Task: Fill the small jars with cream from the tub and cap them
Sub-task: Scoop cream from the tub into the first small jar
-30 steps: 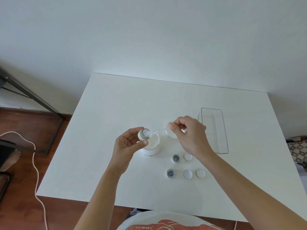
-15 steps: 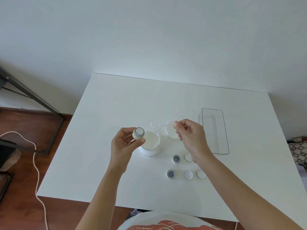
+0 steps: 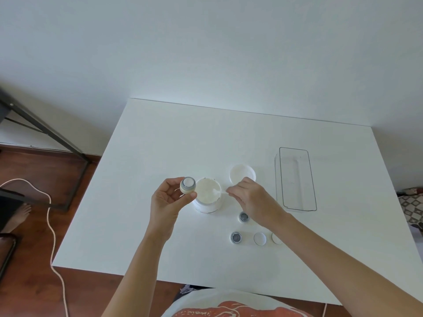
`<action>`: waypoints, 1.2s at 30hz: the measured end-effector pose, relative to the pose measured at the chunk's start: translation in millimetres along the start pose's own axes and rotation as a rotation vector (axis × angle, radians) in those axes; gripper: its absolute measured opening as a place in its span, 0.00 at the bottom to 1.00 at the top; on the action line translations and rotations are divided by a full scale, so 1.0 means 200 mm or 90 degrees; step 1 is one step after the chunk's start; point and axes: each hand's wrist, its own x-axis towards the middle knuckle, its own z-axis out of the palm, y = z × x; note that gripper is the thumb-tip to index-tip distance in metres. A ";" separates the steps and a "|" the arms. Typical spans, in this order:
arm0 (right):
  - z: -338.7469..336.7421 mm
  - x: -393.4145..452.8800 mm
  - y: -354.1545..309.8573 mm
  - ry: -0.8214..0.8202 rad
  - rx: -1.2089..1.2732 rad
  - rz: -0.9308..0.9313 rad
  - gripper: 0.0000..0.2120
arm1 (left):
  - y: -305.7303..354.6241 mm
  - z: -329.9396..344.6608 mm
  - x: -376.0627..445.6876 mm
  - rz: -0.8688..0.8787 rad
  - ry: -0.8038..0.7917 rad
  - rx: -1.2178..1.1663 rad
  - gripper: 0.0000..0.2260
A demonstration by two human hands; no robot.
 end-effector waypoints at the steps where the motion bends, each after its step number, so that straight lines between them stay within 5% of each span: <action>1: -0.01 0.00 0.01 -0.002 -0.027 -0.021 0.03 | 0.00 0.00 0.00 0.000 -0.002 -0.001 0.17; 8: -0.08 -0.04 0.07 -0.028 -0.093 -0.051 0.15 | 0.01 0.01 0.00 -0.002 -0.010 -0.006 0.17; 12: -0.12 -0.05 0.06 0.003 -0.089 -0.065 0.11 | 0.01 0.01 0.00 -0.002 -0.013 -0.010 0.17; 15: -0.14 -0.06 0.03 0.107 0.042 0.055 0.03 | 0.01 0.02 -0.01 -0.001 -0.016 -0.012 0.16; 17: -0.13 -0.03 0.01 0.153 0.145 0.205 0.07 | 0.00 0.02 0.00 -0.001 -0.020 -0.010 0.17; 22: -0.04 0.04 -0.02 0.103 0.288 0.457 0.11 | -0.01 0.03 -0.01 -0.005 -0.033 -0.007 0.17; 30: -0.07 -0.02 0.03 0.113 0.280 0.508 0.12 | -0.02 0.03 -0.01 -0.010 -0.038 0.008 0.17; 36: -0.19 -0.13 0.11 0.231 0.463 0.591 0.09 | -0.01 0.09 -0.03 -0.020 -0.062 0.030 0.15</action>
